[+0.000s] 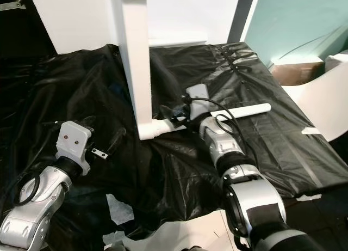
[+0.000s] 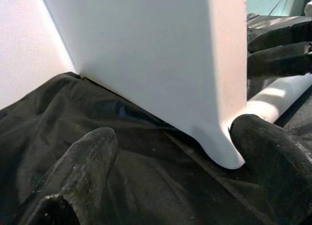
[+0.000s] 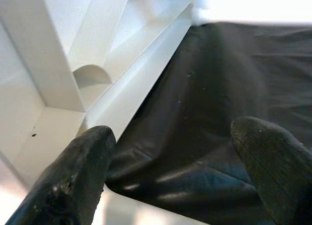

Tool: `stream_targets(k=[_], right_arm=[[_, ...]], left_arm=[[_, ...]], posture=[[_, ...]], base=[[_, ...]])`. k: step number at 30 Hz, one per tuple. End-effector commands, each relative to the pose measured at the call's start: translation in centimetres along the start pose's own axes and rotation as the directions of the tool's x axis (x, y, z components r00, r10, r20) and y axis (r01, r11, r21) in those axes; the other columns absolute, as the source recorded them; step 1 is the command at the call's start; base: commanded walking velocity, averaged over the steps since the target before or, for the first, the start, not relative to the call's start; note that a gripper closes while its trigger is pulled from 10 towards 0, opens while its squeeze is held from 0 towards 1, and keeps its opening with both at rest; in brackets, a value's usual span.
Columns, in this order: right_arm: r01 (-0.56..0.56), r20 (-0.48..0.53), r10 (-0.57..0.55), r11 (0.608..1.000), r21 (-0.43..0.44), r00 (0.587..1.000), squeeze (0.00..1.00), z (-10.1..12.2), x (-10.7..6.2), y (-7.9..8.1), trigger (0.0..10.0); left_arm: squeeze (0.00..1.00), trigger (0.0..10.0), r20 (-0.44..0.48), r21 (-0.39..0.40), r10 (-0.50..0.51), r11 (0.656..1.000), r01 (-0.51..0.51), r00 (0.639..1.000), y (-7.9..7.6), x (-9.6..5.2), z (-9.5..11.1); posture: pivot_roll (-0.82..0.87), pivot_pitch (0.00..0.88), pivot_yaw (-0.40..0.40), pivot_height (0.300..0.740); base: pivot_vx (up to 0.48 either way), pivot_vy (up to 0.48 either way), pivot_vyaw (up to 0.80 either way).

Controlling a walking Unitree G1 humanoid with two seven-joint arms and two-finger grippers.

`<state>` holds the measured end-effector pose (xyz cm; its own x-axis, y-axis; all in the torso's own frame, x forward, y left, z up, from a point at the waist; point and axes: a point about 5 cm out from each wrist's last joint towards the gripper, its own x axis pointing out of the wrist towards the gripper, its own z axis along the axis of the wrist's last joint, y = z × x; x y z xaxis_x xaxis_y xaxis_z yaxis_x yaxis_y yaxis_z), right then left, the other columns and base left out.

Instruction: Building children table

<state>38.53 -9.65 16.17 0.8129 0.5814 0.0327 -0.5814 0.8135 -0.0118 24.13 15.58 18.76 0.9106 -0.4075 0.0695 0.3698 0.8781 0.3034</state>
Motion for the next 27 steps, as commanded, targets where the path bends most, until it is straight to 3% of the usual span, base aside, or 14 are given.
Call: stream_targets(k=[1,4,6,8,10,14,15,17,22,23,24,27], right_arm=[[-0.028,-0.028,0.027,1.0,-0.009,0.999,0.0,-0.1,0.6,0.6,10.0],[-0.071,-0.038,0.07,0.997,-0.022,0.997,0.0,0.2,1.4,1.7,10.0],[-0.158,-0.04,0.157,0.987,-0.016,0.987,0.0,0.4,2.4,3.6,10.0],[-0.193,-0.032,0.193,0.981,-0.005,0.981,0.0,0.5,2.8,4.5,10.0],[-0.248,-0.037,0.248,0.969,0.005,0.968,0.0,0.4,3.4,6.1,10.0],[-0.255,-0.039,0.255,0.967,0.005,0.966,0.0,0.5,3.6,6.5,10.0],[-0.257,-0.026,0.257,0.966,0.003,0.966,0.0,0.9,3.6,6.3,10.0],[-0.263,-0.018,0.263,0.965,-0.011,0.965,0.0,0.9,3.3,5.6,10.0],[-0.237,0.009,0.237,0.971,-0.029,0.971,0.0,0.4,1.1,2.4,10.0],[-0.199,0.033,0.2,0.98,-0.022,0.979,0.0,0.2,-0.1,0.7,10.0],[-0.179,0.047,0.179,0.984,-0.016,0.983,0.0,0.2,-0.6,0.0,10.0],[-0.12,0.083,0.119,0.993,0.003,0.989,0.0,0.5,-1.7,-1.6,10.0]], left_arm=[[0.0,10.0,0.001,-0.005,-0.035,0.999,0.035,0.999,-0.5,-0.1,0.4],[0.0,10.0,0.002,-0.001,-0.042,0.999,0.042,0.999,-0.6,-0.2,0.5],[0.0,10.0,-0.004,-0.017,-0.067,0.998,0.067,0.998,-1.0,-0.2,0.6],[0.0,10.0,-0.007,-0.018,-0.072,0.997,0.072,0.997,-1.2,-0.3,0.7],[0.0,10.0,-0.039,0.0,0.038,0.999,-0.038,0.999,-0.7,0.2,0.7],[0.0,10.0,-0.061,0.008,0.151,0.989,-0.151,0.987,-0.1,0.5,0.7],[0.0,10.0,-0.075,0.003,0.254,0.967,-0.255,0.964,0.1,0.8,1.0],[0.0,10.0,-0.085,-0.042,0.338,0.939,-0.342,0.937,-0.2,1.0,1.4],[0.0,10.0,-0.069,-0.091,0.336,0.935,-0.342,0.939,-1.6,1.6,2.2],[0.0,10.0,-0.074,-0.105,0.351,0.928,-0.357,0.934,-1.8,2.0,2.4],[0.0,10.0,-0.079,-0.109,0.363,0.923,-0.37,0.928,-1.8,2.2,2.5],[0.0,10.0,-0.083,-0.077,0.393,0.914,-0.399,0.916,-1.6,2.4,2.5]], posture=[[0.23,0.071,-0.067,0.74],[0.24,0.069,-0.07,0.74],[0.24,0.063,-0.072,0.74],[0.24,0.061,-0.073,0.74],[0.25,0.058,-0.073,0.74],[0.26,0.056,-0.078,0.74],[0.27,0.056,-0.085,0.74],[0.27,0.056,-0.089,0.74],[0.26,0.062,-0.099,0.74],[0.25,0.062,-0.096,0.74],[0.24,0.062,-0.095,0.74],[0.22,0.062,-0.085,0.74]], base=[[0.0,0.0,0.0],[0.0,0.0,0.0],[0.0,0.0,0.0],[0.0,0.0,0.0],[0.0,0.0,0.0],[0.0,0.0,0.0],[0.0,0.0,0.0],[0.0,0.0,0.0],[0.0,0.0,0.0],[0.0,0.0,0.0],[0.0,0.0,0.0],[0.0,0.0,0.0]])
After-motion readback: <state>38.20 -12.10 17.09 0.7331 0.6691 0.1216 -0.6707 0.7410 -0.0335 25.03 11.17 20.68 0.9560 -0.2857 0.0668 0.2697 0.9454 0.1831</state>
